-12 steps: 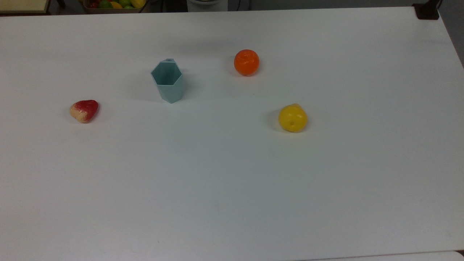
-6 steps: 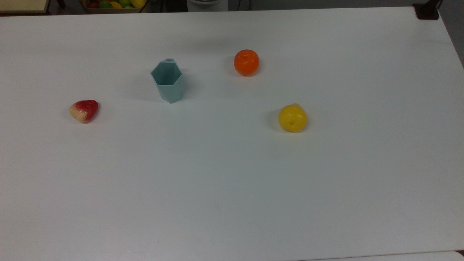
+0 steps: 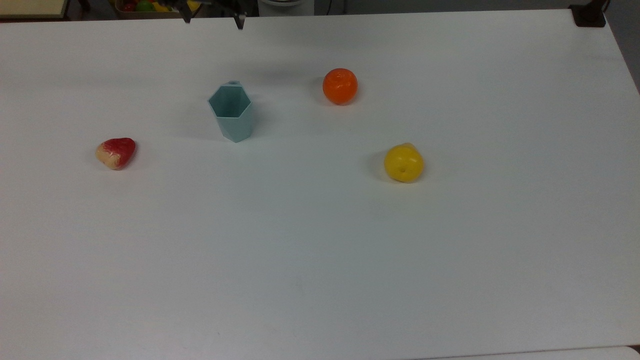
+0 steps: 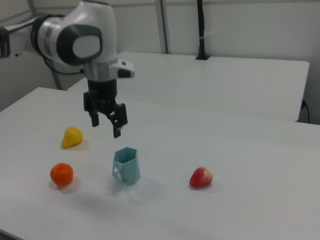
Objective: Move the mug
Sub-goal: 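Lower the open gripper onto the rim of the teal mug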
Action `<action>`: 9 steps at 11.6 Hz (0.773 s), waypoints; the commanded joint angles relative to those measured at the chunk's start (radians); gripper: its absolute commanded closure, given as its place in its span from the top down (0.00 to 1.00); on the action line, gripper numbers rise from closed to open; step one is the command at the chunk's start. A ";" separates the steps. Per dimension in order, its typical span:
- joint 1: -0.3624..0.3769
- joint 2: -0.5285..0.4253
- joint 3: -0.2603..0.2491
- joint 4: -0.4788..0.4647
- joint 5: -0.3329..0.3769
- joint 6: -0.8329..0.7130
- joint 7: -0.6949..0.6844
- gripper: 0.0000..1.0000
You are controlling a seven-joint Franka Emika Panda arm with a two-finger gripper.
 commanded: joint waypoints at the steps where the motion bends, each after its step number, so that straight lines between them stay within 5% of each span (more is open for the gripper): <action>1: 0.033 -0.090 0.000 -0.256 -0.025 0.231 0.007 1.00; 5: 0.087 -0.107 0.000 -0.431 -0.045 0.439 0.010 0.96; 9: 0.082 -0.087 -0.001 -0.463 -0.046 0.503 0.011 0.91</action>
